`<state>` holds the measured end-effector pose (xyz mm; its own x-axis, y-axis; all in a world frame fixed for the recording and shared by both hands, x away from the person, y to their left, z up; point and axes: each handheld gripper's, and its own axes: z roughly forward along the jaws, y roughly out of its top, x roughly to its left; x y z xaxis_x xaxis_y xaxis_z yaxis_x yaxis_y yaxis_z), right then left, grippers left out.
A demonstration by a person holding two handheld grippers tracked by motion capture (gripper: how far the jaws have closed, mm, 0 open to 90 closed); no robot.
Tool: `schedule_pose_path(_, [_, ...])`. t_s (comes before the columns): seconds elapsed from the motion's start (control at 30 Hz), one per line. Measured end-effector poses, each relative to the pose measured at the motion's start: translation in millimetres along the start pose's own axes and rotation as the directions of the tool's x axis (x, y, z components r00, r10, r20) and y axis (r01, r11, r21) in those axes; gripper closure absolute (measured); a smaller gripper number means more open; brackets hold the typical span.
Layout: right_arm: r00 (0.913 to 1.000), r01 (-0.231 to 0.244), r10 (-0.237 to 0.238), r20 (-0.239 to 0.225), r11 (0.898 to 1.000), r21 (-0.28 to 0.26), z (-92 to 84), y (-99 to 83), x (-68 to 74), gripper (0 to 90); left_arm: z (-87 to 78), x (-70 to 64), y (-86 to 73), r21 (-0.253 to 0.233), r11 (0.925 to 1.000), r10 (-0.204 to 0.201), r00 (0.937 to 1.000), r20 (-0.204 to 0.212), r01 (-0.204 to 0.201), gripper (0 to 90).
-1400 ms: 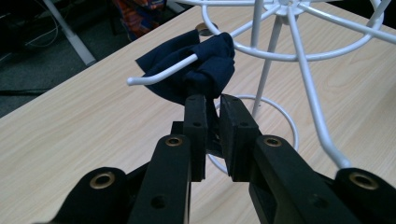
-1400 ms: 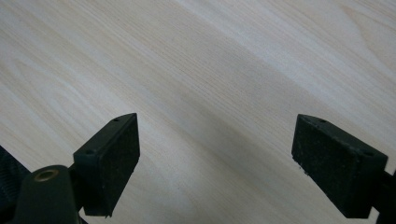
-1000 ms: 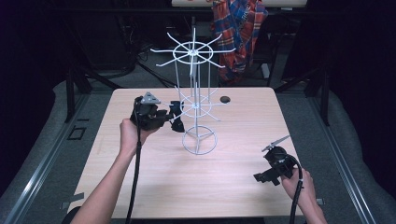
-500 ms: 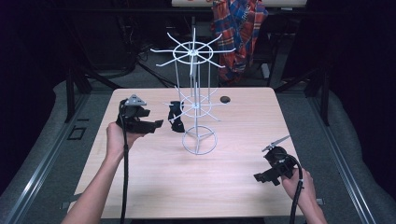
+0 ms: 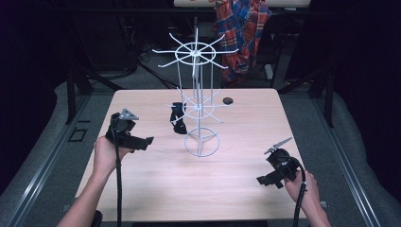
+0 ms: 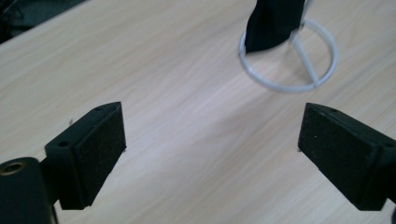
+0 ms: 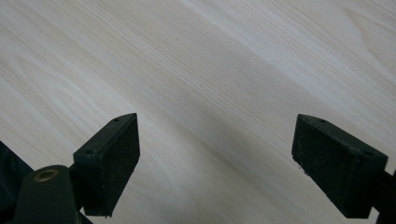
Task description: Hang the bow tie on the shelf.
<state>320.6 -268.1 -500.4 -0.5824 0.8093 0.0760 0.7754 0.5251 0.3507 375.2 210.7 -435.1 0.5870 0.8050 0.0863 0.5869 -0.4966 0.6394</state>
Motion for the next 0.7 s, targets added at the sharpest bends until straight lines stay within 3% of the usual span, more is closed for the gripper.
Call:
schedule_pose_path(0.17, [0.9997,0.018,-0.018,0.017,1.000,0.020,-0.6,0.6,-1.0,15.0,4.2,-2.2,-12.4,0.074,0.9973,0.007,0.9999,-0.015,-0.006,2.1])
schedule_pose_path(0.2, [0.9999,0.015,-0.015,-0.002,1.000,0.011,0.7,0.5,-0.8,15.0,5.7,-2.1,-15.6,0.101,0.9949,0.006,0.9999,-0.013,-0.005,2.0])
schedule_pose_path(0.3, [0.9998,0.020,-0.020,0.009,1.000,0.018,0.2,0.8,-0.7,15.0,10.3,-3.5,-23.1,0.161,0.9870,-0.002,0.9994,-0.034,0.007,1.0])
schedule_pose_path(0.4, [0.9999,0.016,-0.016,0.001,1.000,0.018,1.3,0.5,-0.7,15.0,15.2,-3.8,-32.4,0.209,0.9778,0.000,0.9997,-0.026,0.006,0.5])
schedule_pose_path(0.57, [0.9998,0.017,-0.017,-0.003,1.000,0.021,0.7,0.8,-0.7,15.0,25.0,-2.3,-45.6,0.262,0.9651,0.000,0.9997,-0.025,0.006,0.4])
schedule_pose_path(0.7, [0.9999,0.005,-0.005,-0.012,1.000,0.003,1.6,0.4,-0.7,15.0,34.1,0.4,-57.1,0.299,0.9543,-0.014,0.9999,0.005,0.012,0.4])
